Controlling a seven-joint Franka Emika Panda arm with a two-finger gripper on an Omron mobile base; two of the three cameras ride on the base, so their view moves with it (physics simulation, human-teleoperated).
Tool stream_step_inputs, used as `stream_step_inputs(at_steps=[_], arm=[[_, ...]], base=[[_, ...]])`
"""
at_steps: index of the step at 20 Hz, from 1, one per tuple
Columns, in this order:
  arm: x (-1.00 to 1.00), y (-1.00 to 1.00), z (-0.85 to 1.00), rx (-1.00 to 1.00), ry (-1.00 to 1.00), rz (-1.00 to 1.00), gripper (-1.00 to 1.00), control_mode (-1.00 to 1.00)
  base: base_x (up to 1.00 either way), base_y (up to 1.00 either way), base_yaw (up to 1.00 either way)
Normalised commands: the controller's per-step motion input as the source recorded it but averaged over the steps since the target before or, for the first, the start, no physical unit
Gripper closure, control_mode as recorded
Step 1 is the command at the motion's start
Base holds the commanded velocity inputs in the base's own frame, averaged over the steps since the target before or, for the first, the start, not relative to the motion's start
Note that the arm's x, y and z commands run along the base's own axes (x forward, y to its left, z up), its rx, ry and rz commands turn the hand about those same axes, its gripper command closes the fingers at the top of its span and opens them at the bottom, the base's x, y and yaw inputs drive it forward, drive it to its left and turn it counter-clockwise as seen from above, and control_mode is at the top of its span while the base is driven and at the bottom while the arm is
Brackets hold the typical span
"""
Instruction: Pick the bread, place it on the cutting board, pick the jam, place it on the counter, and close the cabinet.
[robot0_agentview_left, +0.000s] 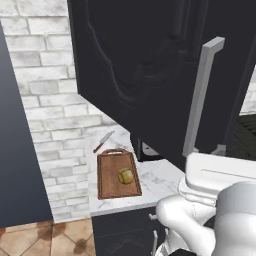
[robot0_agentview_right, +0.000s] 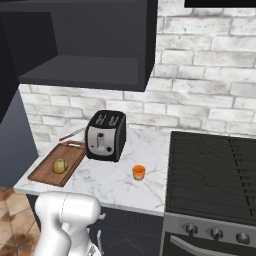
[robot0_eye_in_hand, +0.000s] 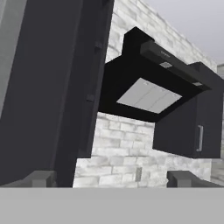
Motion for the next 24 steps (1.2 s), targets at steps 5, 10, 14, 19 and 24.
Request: stream_step_inputs(at_steps=[5,10,14,19,24], arm=[[0.00,-0.31,-0.27,0.00,-0.14,-0.14,-1.00,-1.00],[0.02,-0.18,-0.34,-0.01,-0.13,-0.16,-1.00,-1.00],[0.42,-0.10,-0.29,0.00,-0.03,-0.08,-1.00,-1.00],[0.43,-0.01,-0.34,0.00,-0.01,-0.01,-1.00,-1.00],[0.58,0.00,-0.37,0.00,0.00,0.00,-1.00,-1.00]], base=[[0.00,0.00,0.00],[0.00,0.00,0.00],[0.00,0.00,0.00],[0.00,0.00,0.00],[0.00,0.00,0.00]])
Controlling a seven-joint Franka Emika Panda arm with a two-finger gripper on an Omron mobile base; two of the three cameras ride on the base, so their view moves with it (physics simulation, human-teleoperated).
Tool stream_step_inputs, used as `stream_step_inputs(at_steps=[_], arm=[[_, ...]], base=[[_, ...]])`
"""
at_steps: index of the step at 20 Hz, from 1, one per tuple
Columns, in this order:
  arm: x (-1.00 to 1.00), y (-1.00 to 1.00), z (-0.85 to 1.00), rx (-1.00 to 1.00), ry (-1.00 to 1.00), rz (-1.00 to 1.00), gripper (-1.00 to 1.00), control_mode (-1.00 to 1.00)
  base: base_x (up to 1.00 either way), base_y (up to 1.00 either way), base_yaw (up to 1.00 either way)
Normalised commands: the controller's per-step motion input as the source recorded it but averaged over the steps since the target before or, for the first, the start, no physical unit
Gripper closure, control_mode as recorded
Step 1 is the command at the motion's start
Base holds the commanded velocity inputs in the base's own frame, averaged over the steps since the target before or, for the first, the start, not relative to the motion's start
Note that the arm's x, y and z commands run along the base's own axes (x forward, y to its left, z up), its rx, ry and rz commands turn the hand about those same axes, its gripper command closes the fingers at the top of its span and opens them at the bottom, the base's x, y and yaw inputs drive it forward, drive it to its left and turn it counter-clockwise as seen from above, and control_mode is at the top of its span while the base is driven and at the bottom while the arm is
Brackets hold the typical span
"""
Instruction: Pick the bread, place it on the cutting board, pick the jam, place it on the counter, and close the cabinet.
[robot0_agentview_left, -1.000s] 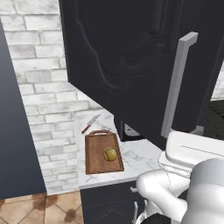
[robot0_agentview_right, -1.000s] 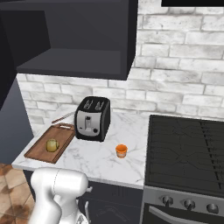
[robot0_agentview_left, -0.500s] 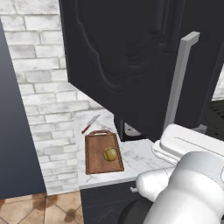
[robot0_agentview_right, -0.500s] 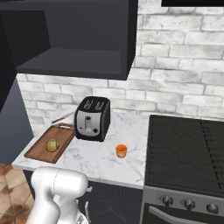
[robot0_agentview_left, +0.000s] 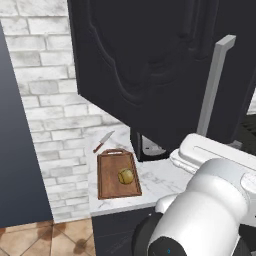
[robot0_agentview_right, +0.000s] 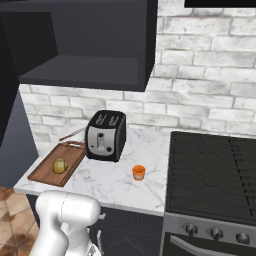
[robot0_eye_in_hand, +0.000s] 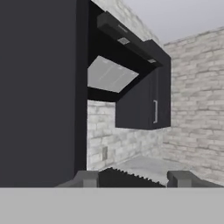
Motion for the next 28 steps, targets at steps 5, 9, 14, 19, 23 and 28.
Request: stream_step_inputs(at_steps=[5,9,14,19,23,28], arm=[[0.59,-0.14,-0.34,0.00,0.00,0.06,-1.00,-1.00],[0.59,-0.18,-0.41,0.00,0.00,0.16,-1.00,-1.00],[0.49,-0.23,-0.42,0.00,0.00,0.17,-1.00,-1.00],[0.41,-0.27,-0.42,0.00,0.00,0.19,-1.00,-1.00],[0.42,-0.23,-0.37,0.00,0.00,0.16,-1.00,-1.00],[0.47,-0.18,-0.39,0.00,0.00,0.15,-1.00,-1.00]], base=[[0.00,0.00,0.00],[0.00,0.00,0.00],[0.00,0.00,0.00],[0.00,0.00,0.00],[0.00,0.00,0.00],[0.00,0.00,0.00]])
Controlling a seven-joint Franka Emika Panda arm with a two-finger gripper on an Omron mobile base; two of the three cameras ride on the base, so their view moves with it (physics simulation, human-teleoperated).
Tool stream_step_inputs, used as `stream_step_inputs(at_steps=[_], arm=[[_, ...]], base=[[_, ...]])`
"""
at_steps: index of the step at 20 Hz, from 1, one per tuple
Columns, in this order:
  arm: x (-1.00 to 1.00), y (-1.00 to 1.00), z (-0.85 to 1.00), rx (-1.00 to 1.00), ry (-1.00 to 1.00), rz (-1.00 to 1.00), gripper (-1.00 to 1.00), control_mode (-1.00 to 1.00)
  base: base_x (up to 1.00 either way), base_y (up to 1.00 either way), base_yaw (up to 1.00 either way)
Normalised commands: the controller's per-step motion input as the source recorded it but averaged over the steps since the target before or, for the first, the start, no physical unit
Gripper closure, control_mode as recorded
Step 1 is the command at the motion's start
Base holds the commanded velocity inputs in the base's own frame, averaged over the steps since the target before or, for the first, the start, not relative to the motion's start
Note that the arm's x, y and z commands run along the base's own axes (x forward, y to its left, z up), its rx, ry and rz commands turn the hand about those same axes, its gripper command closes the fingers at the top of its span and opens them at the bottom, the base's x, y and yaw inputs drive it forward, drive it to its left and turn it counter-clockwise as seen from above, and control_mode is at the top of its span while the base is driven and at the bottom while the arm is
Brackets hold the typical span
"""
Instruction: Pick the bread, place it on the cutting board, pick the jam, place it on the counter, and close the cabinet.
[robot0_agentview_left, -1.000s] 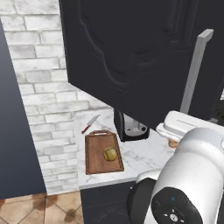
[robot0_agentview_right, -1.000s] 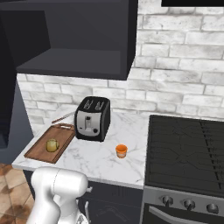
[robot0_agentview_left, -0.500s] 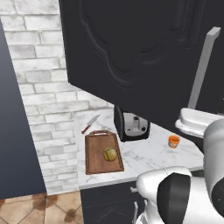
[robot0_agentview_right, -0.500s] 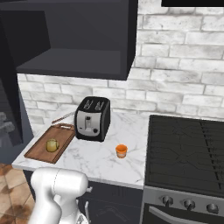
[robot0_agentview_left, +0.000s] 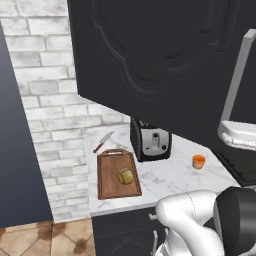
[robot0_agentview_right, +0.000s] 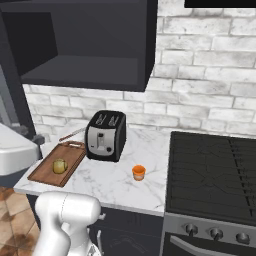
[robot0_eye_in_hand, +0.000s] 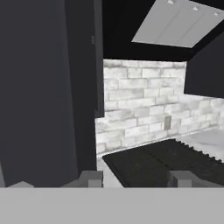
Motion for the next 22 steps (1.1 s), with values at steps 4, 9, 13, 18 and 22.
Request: stream_step_inputs(at_steps=[4,9,13,18,22], arm=[[0.56,-0.09,-0.41,0.00,0.00,0.13,-1.00,-1.00],[0.68,-0.01,-0.43,0.00,0.00,0.11,-1.00,-1.00],[0.77,0.00,-0.46,0.00,0.00,0.09,-1.00,-1.00],[0.74,0.00,-0.40,0.00,-0.04,0.06,-1.00,-1.00],[0.63,0.00,-0.35,0.00,-0.07,0.01,-1.00,-1.00]], base=[[0.00,0.00,0.00],[0.00,0.00,0.00],[0.00,0.00,0.00],[0.00,0.00,0.00],[0.00,0.00,0.00]])
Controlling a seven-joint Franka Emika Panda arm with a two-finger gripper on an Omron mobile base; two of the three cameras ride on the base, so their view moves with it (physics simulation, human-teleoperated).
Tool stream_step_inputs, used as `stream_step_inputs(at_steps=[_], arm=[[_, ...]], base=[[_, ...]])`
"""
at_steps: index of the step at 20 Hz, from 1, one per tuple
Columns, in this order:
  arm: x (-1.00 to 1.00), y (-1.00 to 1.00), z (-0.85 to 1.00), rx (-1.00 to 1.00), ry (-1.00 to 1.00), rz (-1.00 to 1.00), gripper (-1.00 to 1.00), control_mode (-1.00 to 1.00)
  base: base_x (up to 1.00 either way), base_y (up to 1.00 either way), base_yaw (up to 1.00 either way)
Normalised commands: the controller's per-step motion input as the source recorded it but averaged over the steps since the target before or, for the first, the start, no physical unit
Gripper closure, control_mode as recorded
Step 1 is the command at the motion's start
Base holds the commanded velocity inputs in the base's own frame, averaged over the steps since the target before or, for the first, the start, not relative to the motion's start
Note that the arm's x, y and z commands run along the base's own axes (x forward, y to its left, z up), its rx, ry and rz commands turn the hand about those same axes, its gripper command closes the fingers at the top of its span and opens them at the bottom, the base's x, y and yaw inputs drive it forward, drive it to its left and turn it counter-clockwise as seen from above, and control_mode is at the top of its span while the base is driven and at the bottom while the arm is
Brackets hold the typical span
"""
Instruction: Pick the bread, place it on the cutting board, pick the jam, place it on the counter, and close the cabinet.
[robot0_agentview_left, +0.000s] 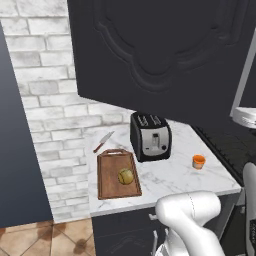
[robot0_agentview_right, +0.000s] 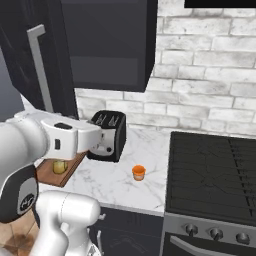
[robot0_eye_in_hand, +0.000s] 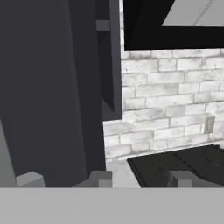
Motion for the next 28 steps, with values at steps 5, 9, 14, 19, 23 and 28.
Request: stream_step_inputs(at_steps=[5,9,14,19,23,28], arm=[[0.62,0.00,-0.33,0.00,-0.07,0.00,-1.00,-1.00],[0.64,0.00,-0.32,0.00,-0.07,0.00,-1.00,-1.00],[0.69,0.00,-0.31,0.00,-0.06,0.00,-1.00,-1.00],[0.71,0.00,-0.30,0.00,-0.06,0.00,-1.00,-1.00],[0.72,0.00,-0.29,0.00,-0.05,0.00,-1.00,-1.00],[0.69,0.00,-0.29,0.00,-0.05,0.00,-1.00,-1.00]], base=[[0.00,0.00,0.00],[0.00,0.00,0.00],[0.00,0.00,0.00],[0.00,0.00,0.00],[0.00,0.00,0.00],[0.00,0.00,0.00]])
